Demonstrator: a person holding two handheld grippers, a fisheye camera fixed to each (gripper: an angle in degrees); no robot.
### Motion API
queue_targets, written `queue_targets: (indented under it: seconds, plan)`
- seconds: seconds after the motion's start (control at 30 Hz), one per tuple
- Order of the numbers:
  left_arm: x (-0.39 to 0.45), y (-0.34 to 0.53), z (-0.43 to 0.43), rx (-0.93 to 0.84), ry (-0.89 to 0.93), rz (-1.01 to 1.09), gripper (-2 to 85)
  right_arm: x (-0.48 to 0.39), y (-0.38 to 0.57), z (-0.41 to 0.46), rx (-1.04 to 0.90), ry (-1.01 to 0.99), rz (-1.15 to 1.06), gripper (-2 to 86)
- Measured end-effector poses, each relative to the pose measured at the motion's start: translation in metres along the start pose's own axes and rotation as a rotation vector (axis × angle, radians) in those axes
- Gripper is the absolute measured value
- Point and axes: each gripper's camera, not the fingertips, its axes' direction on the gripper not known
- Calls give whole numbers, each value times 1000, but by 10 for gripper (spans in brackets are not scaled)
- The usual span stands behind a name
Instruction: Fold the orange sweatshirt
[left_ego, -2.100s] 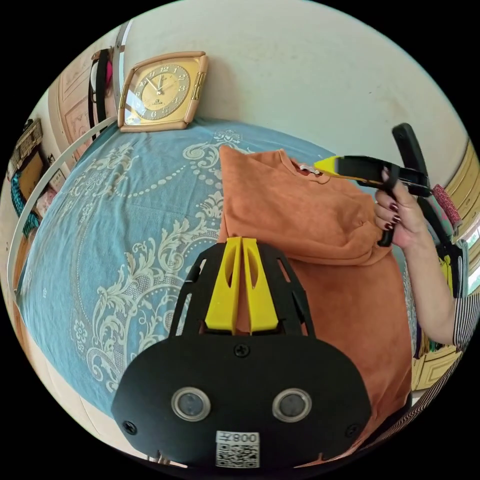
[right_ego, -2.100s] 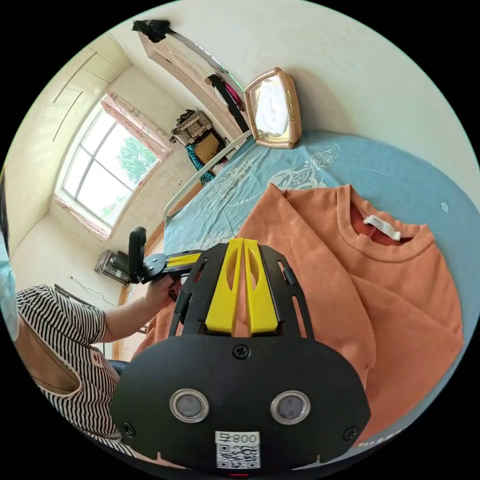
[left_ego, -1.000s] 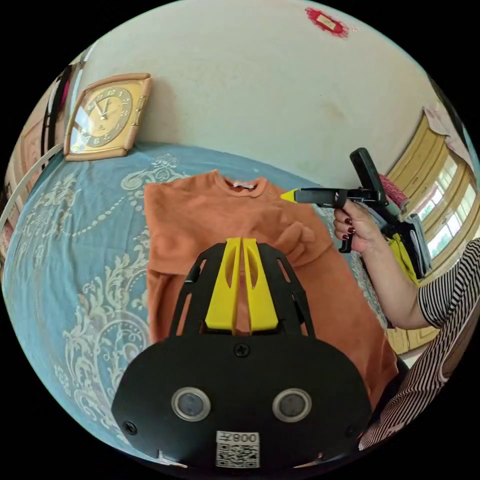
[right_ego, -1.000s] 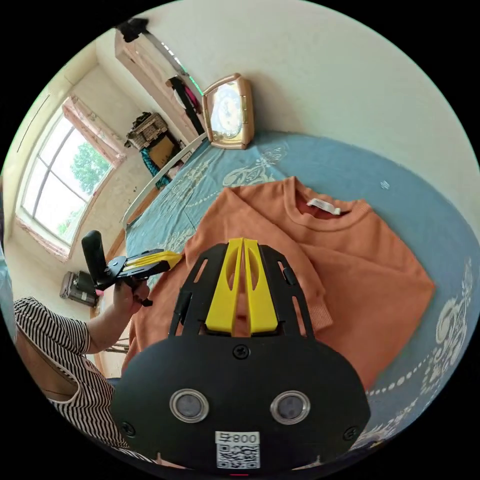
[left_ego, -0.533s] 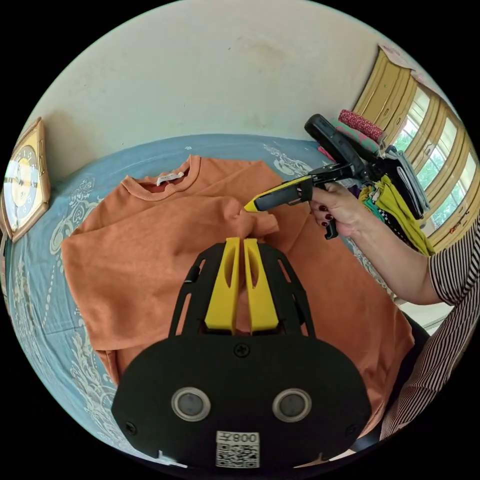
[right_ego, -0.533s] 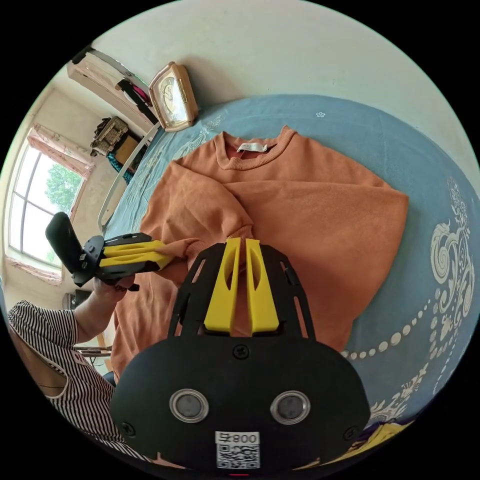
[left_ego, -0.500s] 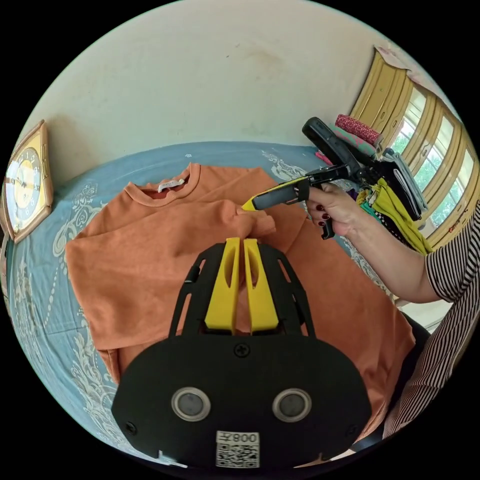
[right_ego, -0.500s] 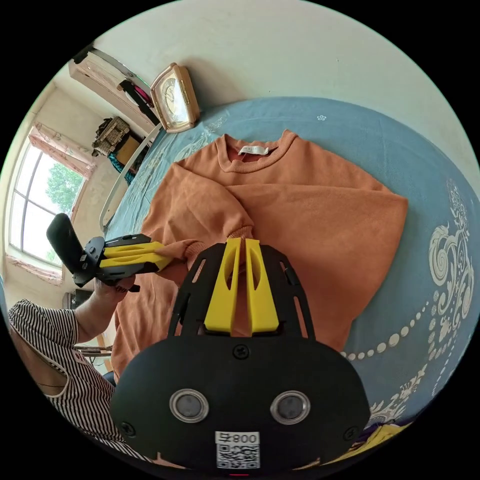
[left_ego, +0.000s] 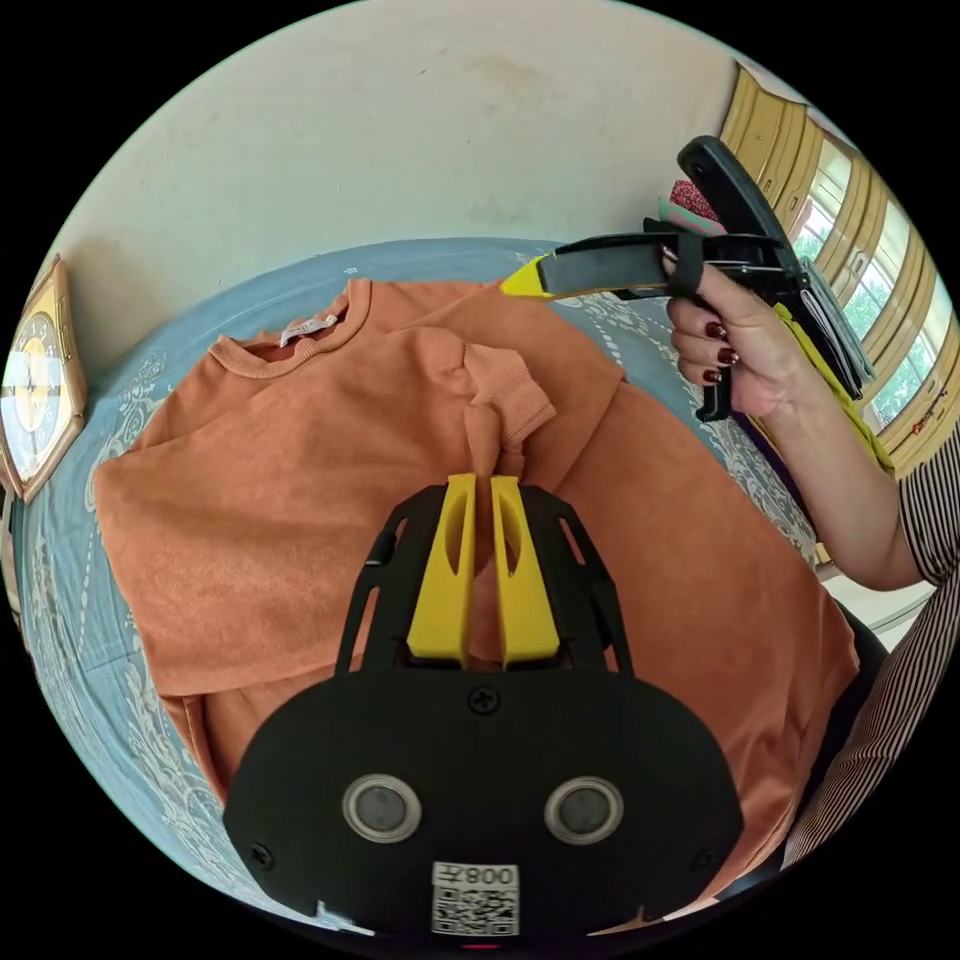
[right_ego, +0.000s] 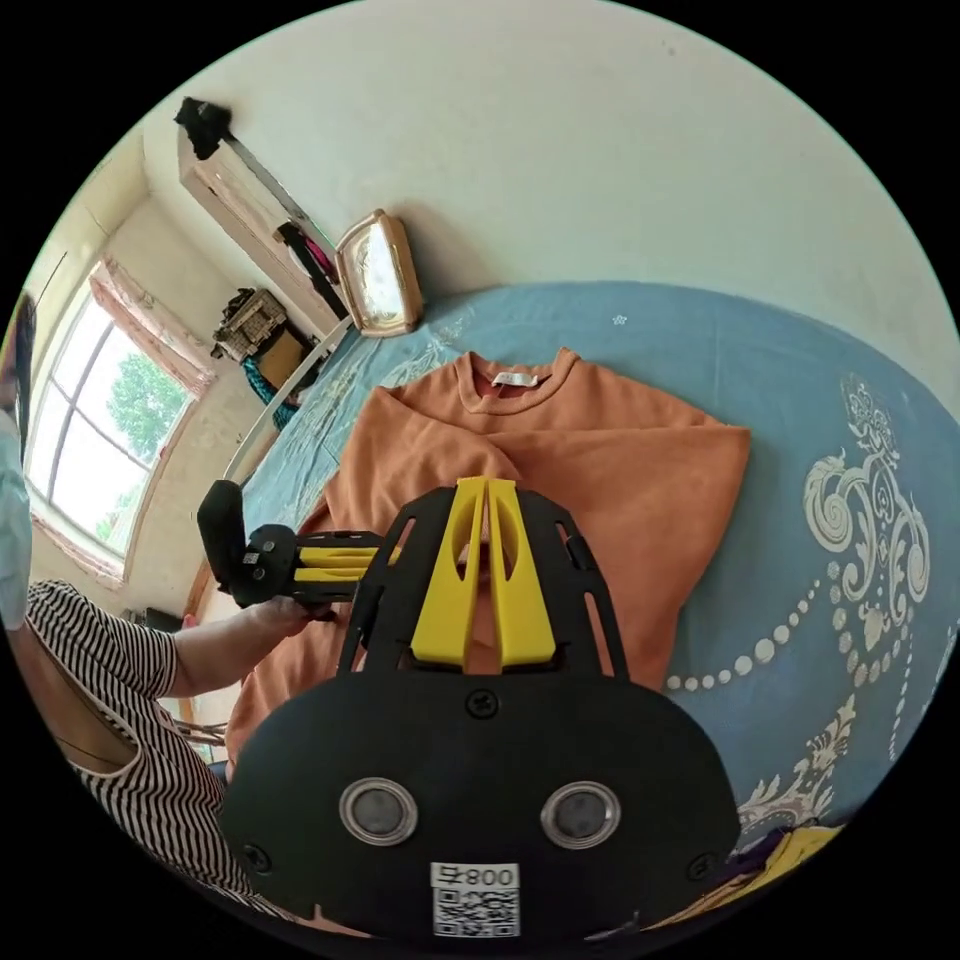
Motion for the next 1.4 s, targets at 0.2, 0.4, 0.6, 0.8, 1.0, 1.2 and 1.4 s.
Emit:
queue_targets:
  seconds: [0.2, 0.4, 0.6, 0.8, 1.0, 1.2, 1.4]
  plan:
    - [-3, 18, -28, 89, -37, -66, 23, -11, 40, 76, -188, 60, -80, 1]
    - [-17, 27, -19, -7, -1, -109, 19, -2, 57, 91, -183, 41, -98, 2]
    - [-25, 49, -31, -46, 65, -191, 16, 2, 78, 94, -189, 71, -89, 1]
    - [-41, 105, -92, 45, 165, -352, 7, 31, 121, 53, -175, -25, 92, 2]
    - [-42, 218, -145, -10, 273, -601, 5, 32, 237, 6, -291, -1, 209, 3]
    - [-20, 322, -209, 71, 397, -803, 16, 4, 360, -48, -337, 47, 341, 5]
    - [-14, 410, -255, 21, 332, -936, 71, -17, 445, -80, -296, 19, 427, 24]
